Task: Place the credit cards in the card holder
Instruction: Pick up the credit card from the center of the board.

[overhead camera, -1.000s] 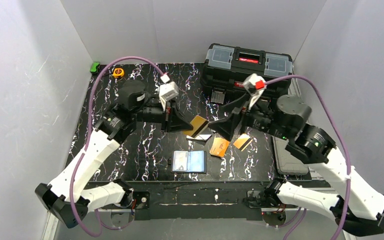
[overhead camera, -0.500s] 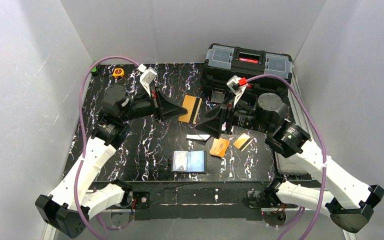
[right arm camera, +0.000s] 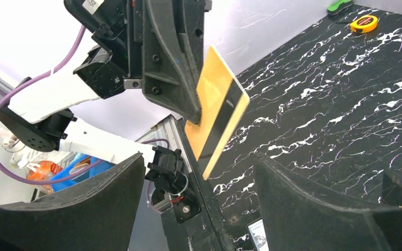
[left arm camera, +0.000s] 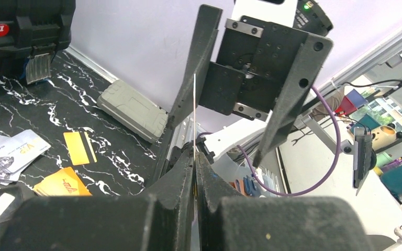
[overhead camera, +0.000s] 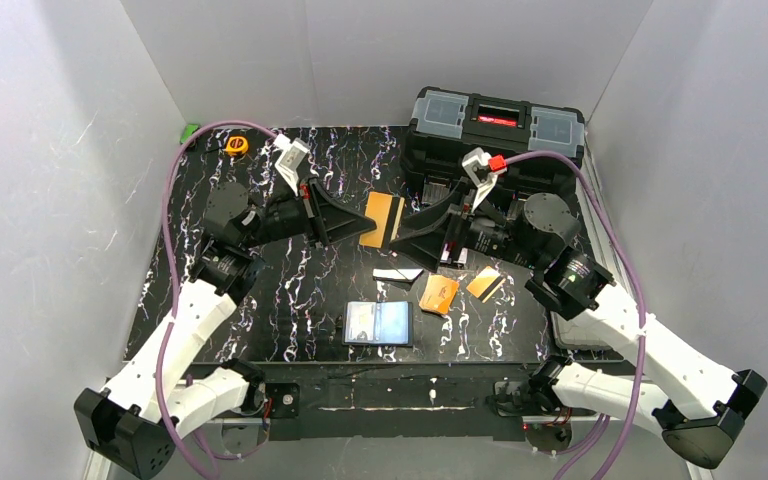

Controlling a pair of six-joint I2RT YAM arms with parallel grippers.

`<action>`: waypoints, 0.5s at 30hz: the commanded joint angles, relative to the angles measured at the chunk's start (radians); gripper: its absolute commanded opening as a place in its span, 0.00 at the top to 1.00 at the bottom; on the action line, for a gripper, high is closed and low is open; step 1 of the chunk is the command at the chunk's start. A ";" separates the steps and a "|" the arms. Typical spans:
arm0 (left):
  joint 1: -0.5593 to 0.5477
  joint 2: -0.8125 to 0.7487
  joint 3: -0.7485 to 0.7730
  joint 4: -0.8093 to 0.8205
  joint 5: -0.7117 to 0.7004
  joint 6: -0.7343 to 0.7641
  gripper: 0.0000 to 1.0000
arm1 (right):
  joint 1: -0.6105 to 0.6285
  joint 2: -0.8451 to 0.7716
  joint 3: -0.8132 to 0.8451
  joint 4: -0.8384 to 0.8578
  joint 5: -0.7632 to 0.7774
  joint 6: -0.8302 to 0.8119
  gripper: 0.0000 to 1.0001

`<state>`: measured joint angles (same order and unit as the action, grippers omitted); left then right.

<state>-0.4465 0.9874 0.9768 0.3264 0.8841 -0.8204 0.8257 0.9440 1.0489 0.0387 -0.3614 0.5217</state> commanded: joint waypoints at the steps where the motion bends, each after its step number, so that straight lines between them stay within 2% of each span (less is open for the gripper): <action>1: 0.008 -0.052 -0.009 0.080 0.037 -0.027 1.00 | -0.005 -0.019 0.005 0.087 0.026 0.012 0.19; 7: 0.008 -0.067 -0.020 0.120 0.046 -0.050 1.00 | -0.008 0.019 0.007 0.146 0.001 0.057 0.25; 15: 0.008 -0.088 -0.043 0.134 0.033 -0.056 1.00 | -0.008 0.085 0.028 0.256 -0.085 0.127 0.52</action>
<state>-0.4465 0.9222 0.9386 0.4194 0.9085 -0.8680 0.8215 1.0012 1.0489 0.1841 -0.3824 0.6025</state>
